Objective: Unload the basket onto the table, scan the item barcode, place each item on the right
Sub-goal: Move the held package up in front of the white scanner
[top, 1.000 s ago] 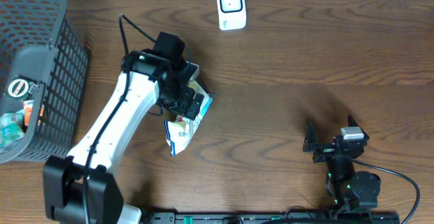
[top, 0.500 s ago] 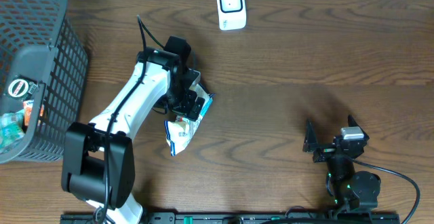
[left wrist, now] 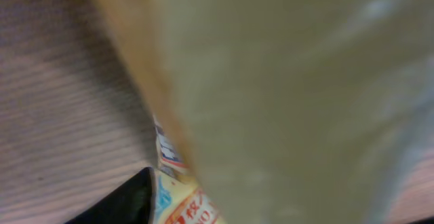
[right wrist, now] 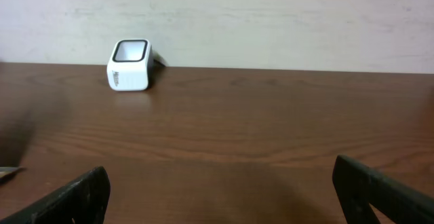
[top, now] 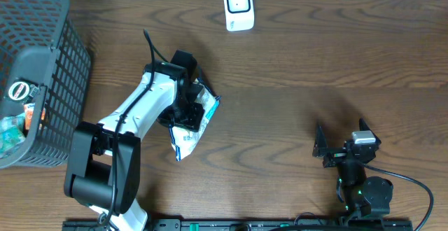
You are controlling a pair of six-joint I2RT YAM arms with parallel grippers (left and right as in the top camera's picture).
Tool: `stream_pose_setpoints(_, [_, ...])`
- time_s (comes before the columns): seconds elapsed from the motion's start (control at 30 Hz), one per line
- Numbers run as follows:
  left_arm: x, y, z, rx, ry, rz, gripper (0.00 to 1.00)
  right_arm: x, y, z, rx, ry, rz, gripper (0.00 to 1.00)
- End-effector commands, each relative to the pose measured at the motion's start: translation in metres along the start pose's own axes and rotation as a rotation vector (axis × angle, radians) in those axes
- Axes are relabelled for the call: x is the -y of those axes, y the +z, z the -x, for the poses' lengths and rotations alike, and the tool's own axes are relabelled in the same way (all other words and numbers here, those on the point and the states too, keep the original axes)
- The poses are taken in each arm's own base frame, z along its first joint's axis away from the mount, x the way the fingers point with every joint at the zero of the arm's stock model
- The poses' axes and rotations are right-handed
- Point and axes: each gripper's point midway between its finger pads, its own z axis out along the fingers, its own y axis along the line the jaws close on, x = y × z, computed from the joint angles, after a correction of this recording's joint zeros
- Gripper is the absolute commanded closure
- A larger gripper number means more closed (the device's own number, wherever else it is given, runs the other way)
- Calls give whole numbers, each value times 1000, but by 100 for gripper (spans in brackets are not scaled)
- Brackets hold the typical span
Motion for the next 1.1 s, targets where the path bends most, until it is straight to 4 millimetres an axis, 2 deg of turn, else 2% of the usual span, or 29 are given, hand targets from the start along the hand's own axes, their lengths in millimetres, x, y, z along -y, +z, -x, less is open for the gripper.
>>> stream_pose_setpoints(0.0, [0, 4, 0, -7, -72, -5, 51, 2, 0, 0, 0, -4, -10, 1])
stream_pose_setpoints(0.13, [0, 4, 0, -6, -78, -5, 56, 2, 0, 0, 0, -4, -10, 1])
stream_pose_setpoints(0.2, [0, 4, 0, -6, -77, -6, 79, 2, 0, 0, 0, -4, -10, 1])
stream_pose_setpoints(0.23, [0, 4, 0, -6, -77, -5, 86, 2, 0, 0, 0, -4, -10, 1])
stream_pose_setpoints(0.3, [0, 4, 0, -6, -78, -5, 92, 2, 0, 0, 0, -4, -10, 1])
stream_pose_setpoints(0.47, [0, 2, 2, 2, -79, -6, 92, 2, 0, 0, 0, -4, -10, 1])
stream_pose_setpoints(0.6, [1, -8, 15, 43, -75, -7, 93, 2, 0, 0, 0, -4, -10, 1])
stream_pose_setpoints(0.87, [8, -63, 75, 266, -86, -15, 93, 2, 0, 0, 0, -4, -10, 1])
stream_pose_setpoints(0.93, [0, -76, 96, 359, -158, 24, 93, 2, 0, 0, 0, -4, -10, 1])
stream_pose_setpoints(1.07, [-1, -86, 119, 463, -237, 5, 93, 2, 0, 0, 0, -4, -10, 1])
